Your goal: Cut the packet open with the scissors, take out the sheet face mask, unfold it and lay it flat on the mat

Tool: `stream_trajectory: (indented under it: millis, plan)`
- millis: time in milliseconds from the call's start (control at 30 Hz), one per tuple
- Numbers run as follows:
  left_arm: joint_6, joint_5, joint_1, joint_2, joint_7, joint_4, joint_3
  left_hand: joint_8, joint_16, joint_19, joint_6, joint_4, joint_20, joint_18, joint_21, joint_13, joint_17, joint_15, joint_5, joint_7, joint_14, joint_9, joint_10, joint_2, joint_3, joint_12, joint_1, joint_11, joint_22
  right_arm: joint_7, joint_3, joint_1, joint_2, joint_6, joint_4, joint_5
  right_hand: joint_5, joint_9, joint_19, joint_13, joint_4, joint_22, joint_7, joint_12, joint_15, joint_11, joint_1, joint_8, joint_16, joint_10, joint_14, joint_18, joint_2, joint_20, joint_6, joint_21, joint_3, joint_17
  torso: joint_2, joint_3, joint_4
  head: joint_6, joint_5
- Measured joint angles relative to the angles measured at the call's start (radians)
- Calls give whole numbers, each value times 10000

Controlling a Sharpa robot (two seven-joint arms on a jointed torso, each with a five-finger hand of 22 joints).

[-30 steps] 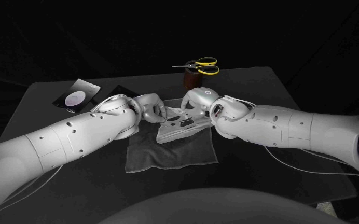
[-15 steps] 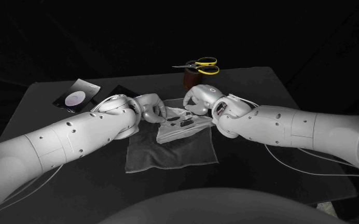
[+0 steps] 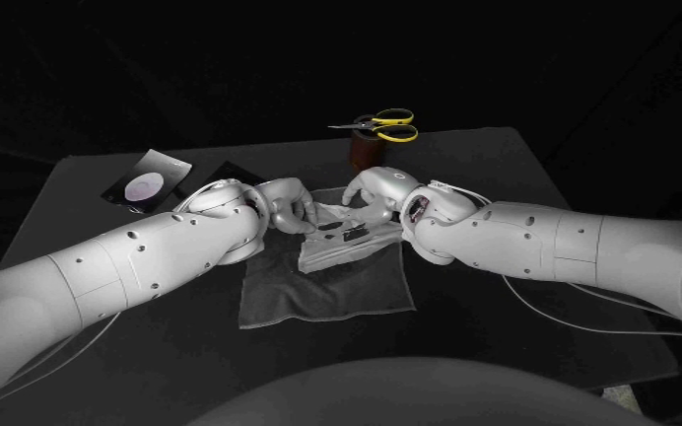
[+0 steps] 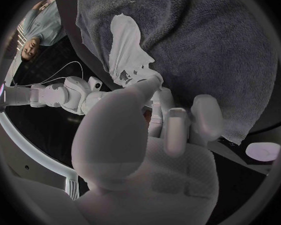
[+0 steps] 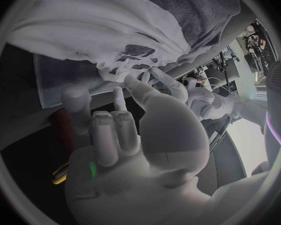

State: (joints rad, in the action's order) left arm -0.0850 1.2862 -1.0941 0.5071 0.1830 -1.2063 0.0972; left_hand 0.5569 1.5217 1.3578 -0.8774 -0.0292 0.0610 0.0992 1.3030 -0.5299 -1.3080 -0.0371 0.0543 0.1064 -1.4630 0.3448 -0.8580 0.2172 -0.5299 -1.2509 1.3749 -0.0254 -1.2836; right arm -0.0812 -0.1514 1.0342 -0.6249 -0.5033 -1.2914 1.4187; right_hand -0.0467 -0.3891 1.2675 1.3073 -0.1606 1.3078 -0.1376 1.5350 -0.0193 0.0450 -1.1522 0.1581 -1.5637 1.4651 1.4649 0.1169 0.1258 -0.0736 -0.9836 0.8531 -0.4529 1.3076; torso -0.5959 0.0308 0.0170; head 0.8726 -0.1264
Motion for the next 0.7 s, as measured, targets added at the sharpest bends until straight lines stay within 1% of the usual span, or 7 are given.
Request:
stream_trajectory:
  millis: [167, 267, 367, 400, 467, 633, 700]
  plan:
    - [10, 0, -2, 0, 4, -3, -1, 0, 0, 0, 0, 0, 0, 1, 0, 1, 0, 0, 0, -1, 0, 0, 0, 0, 0, 0, 0, 0, 4, -1, -2, 0, 95, 174, 133, 166, 0, 14, 4, 2, -30, 3, -1, -3, 0, 1, -8, 0, 2, 1, 0, -2, 8, -74, 2, 0, 30, 2, 0, 0, -3, 0, 2]
    - [16, 0, -2, -2, 7, -7, -1, 0, 0, 0, 0, 0, 0, 1, 0, 2, 0, 0, 0, -1, 0, 0, 0, 0, 0, 0, 0, 0, 4, -23, -4, 0, 159, 278, 229, 296, 0, 18, 4, 5, -35, 3, 6, -5, 1, 1, -10, 0, 3, 1, -1, -2, 5, -74, -6, 0, 35, 6, -1, 0, -6, 0, 2]
    - [19, 0, -3, -2, 11, -9, -2, 1, 0, 0, 0, 0, 0, 1, 0, 3, 0, 0, 0, -2, 0, 0, 0, 0, 0, 0, 0, 0, 4, -41, -7, 2, 194, 383, 258, 409, 0, 20, 23, 7, -64, 3, 50, -6, 1, 1, -65, 0, 3, 1, -1, -3, -49, -93, -168, 4, 64, 7, -2, 0, -6, 0, 12]
    - [20, 0, -4, -2, 12, -10, -2, 1, 0, 0, 0, 0, 0, 0, 0, 3, 0, 0, 0, -2, 0, 0, 0, 0, 0, 0, 0, 0, 6, -43, -8, 2, 201, 413, 259, 442, 0, 21, 40, 7, -64, 3, 58, -4, 1, 1, -141, 0, -1, 2, -1, -5, -125, -110, -245, 30, 64, 6, -2, 0, -6, 0, 14]
    - [22, 0, -4, -2, 16, -11, -2, 1, -1, 0, -1, 0, 0, 0, 0, 3, 0, 0, 0, -2, 1, -1, 0, 0, 0, 0, 0, 0, 12, -51, -12, 2, 216, 485, 264, 507, 0, 32, 40, 8, -64, 2, 70, 28, 1, 1, -141, 0, -38, 2, -1, -5, -125, -109, -258, 57, 64, 7, -2, 1, -6, 0, 17]
    - [29, 0, -5, -2, 23, -11, -3, 0, -1, 0, -2, 0, 0, 1, 0, -5, 0, 5, 0, -4, -5, -6, 0, 0, 0, -21, 0, 0, 12, -68, -15, 2, 264, 607, 312, 627, 1, 50, 39, 8, -64, 0, 141, 84, 1, 1, -259, 0, -38, 1, -1, -7, -243, -109, -472, 123, 64, 6, -2, 1, -1, 0, 18]
    - [33, 0, -5, -2, 24, -11, -4, -37, -1, 0, 4, 0, 0, 0, 0, -40, 0, 36, 0, 3, -36, -7, 0, 0, 0, -68, 0, 0, 11, -75, -15, 2, 290, 631, 347, 666, 1, 62, 39, 8, -64, -2, 171, 91, 1, 0, -343, 0, -38, 1, -1, -7, -327, -110, -577, 166, 64, 6, -1, 1, -1, 0, 18]
